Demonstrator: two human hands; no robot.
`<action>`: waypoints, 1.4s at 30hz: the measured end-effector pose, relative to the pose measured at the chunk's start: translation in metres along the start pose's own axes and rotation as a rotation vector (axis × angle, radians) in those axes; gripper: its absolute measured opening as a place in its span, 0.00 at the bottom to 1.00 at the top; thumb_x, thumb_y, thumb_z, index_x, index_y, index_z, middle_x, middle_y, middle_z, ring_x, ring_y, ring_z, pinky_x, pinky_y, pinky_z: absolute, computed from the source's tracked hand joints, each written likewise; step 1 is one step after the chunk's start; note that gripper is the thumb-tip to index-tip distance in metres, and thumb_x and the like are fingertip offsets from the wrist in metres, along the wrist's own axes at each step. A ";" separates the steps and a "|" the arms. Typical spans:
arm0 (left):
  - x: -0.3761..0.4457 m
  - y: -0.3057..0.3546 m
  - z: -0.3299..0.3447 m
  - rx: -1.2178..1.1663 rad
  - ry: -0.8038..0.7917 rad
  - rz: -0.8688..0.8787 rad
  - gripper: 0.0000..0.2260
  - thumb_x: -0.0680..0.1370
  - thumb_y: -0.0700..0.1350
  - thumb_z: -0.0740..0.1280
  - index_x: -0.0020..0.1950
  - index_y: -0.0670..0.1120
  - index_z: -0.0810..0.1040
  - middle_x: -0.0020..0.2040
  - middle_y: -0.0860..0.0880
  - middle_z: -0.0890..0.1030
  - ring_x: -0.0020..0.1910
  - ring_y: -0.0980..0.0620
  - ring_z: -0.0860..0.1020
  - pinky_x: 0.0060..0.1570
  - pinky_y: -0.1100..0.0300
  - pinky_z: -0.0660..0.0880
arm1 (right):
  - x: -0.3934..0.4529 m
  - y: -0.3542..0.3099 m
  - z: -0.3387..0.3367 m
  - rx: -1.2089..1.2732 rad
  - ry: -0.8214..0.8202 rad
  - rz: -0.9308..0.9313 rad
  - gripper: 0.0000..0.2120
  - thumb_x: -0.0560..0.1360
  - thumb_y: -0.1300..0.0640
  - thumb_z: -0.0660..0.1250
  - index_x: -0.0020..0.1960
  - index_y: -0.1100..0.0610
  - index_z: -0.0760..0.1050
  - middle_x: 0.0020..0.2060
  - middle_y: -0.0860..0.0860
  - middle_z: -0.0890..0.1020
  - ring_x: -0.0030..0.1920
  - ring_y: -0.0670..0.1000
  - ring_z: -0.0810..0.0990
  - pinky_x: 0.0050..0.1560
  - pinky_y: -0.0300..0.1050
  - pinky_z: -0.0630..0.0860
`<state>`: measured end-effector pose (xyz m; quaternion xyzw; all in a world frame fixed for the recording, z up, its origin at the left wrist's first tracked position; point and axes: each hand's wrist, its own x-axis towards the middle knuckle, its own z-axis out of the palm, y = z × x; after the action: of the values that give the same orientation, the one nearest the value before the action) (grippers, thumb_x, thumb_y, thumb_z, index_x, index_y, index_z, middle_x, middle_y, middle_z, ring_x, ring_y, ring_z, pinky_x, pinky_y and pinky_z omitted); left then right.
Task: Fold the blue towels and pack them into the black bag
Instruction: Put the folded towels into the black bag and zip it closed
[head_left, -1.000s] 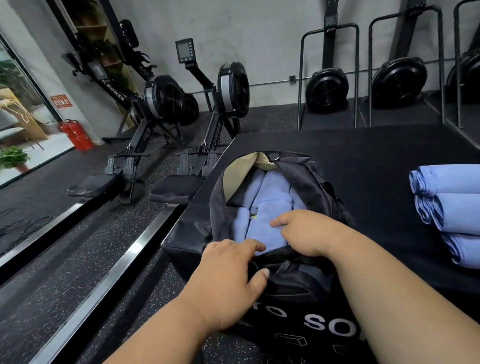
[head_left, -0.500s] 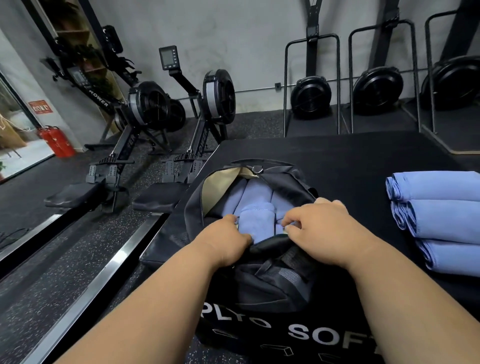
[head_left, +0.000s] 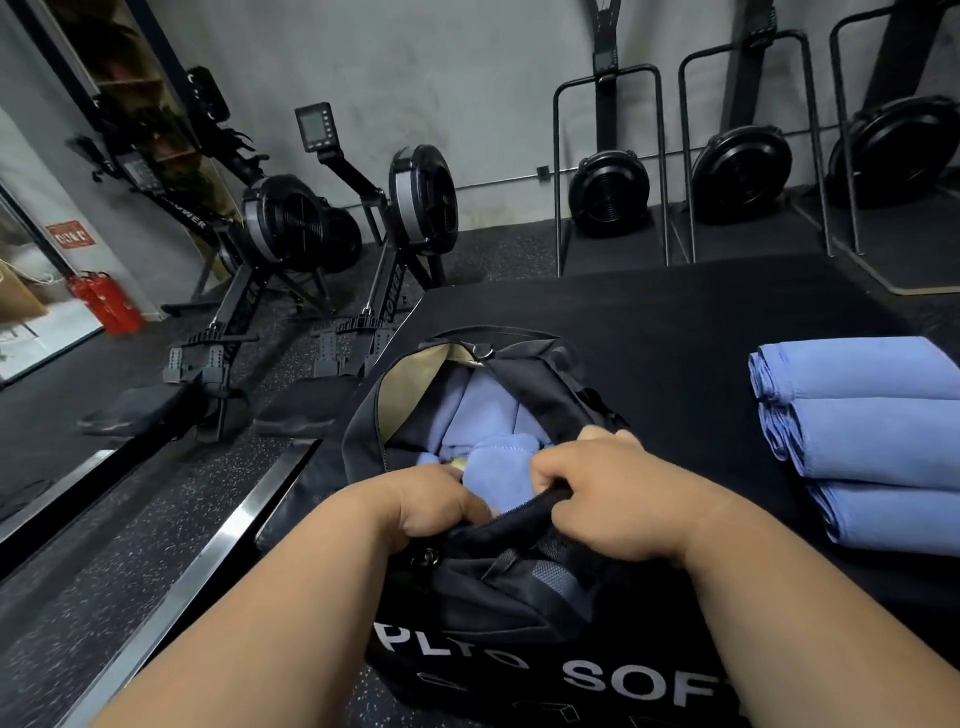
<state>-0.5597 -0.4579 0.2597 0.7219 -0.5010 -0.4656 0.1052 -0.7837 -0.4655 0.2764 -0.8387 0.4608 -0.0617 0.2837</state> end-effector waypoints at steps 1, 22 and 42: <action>0.000 0.001 -0.001 0.003 -0.013 -0.004 0.18 0.71 0.39 0.75 0.61 0.46 0.83 0.54 0.41 0.87 0.56 0.38 0.85 0.59 0.40 0.82 | -0.001 0.001 -0.002 0.028 0.065 -0.036 0.11 0.73 0.58 0.60 0.46 0.42 0.74 0.49 0.47 0.70 0.55 0.53 0.65 0.56 0.48 0.69; 0.009 0.004 0.021 -0.438 -0.185 0.040 0.39 0.64 0.36 0.73 0.76 0.49 0.71 0.59 0.38 0.85 0.55 0.38 0.85 0.60 0.42 0.79 | -0.005 0.019 -0.011 0.077 0.349 -0.342 0.12 0.72 0.62 0.66 0.40 0.45 0.79 0.46 0.39 0.79 0.54 0.42 0.71 0.63 0.43 0.65; 0.033 0.004 0.036 -0.561 -0.270 0.052 0.21 0.80 0.32 0.63 0.73 0.42 0.76 0.58 0.41 0.84 0.51 0.42 0.84 0.53 0.49 0.81 | -0.015 0.031 -0.016 0.048 0.130 -0.219 0.12 0.74 0.61 0.64 0.44 0.44 0.81 0.50 0.39 0.80 0.60 0.41 0.65 0.62 0.38 0.62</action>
<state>-0.5877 -0.4753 0.2243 0.5833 -0.3805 -0.6746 0.2448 -0.8212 -0.4726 0.2755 -0.8712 0.3822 -0.1576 0.2647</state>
